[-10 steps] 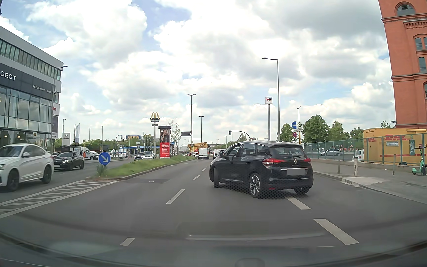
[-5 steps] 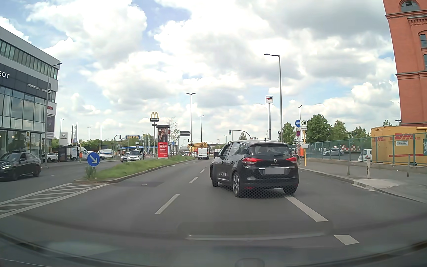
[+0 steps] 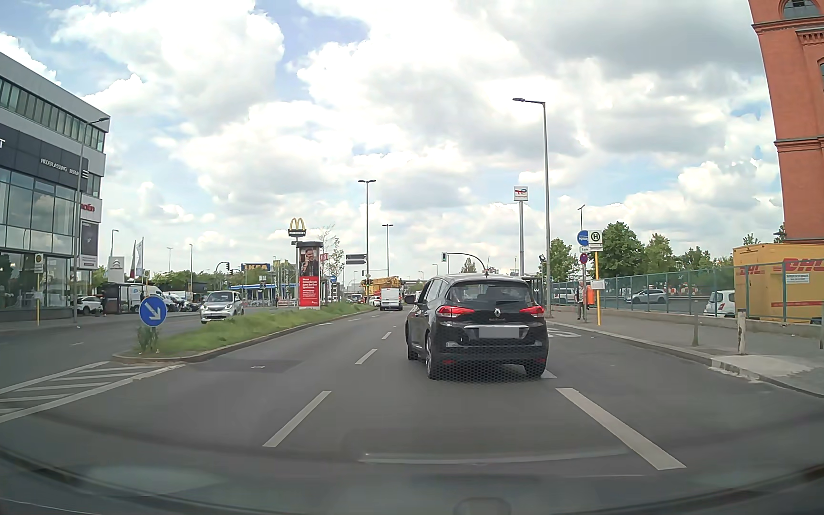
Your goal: Follow the waypoints while adhering to traffic rules and regulations
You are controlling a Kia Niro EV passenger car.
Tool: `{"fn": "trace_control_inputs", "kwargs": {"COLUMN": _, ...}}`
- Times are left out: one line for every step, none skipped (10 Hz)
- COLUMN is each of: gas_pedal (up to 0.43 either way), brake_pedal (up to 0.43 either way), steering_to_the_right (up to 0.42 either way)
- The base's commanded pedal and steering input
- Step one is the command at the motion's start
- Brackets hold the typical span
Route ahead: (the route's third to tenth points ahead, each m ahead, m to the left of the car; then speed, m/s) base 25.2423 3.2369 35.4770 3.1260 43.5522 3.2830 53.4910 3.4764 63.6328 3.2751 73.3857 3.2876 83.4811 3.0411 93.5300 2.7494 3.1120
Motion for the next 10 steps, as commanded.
{"fn": "trace_control_inputs", "kwargs": {"gas_pedal": 0.157, "brake_pedal": 0.024, "steering_to_the_right": 0.0}}
{"fn": "trace_control_inputs", "kwargs": {"gas_pedal": 0.157, "brake_pedal": 0.024, "steering_to_the_right": 0.0}}
{"fn": "trace_control_inputs", "kwargs": {"gas_pedal": 0.157, "brake_pedal": 0.024, "steering_to_the_right": 0.0}}
{"fn": "trace_control_inputs", "kwargs": {"gas_pedal": 0.15, "brake_pedal": 0.024, "steering_to_the_right": 0.001}}
{"fn": "trace_control_inputs", "kwargs": {"gas_pedal": 0.118, "brake_pedal": 0.024, "steering_to_the_right": 0.001}}
{"fn": "trace_control_inputs", "kwargs": {"gas_pedal": 0.118, "brake_pedal": 0.024, "steering_to_the_right": 0.001}}
{"fn": "trace_control_inputs", "kwargs": {"gas_pedal": 0.169, "brake_pedal": 0.024, "steering_to_the_right": 0.001}}
{"fn": "trace_control_inputs", "kwargs": {"gas_pedal": 0.197, "brake_pedal": 0.024, "steering_to_the_right": 0.001}}
{"fn": "trace_control_inputs", "kwargs": {"gas_pedal": 0.197, "brake_pedal": 0.024, "steering_to_the_right": 0.001}}
{"fn": "trace_control_inputs", "kwargs": {"gas_pedal": 0.197, "brake_pedal": 0.024, "steering_to_the_right": 0.001}}
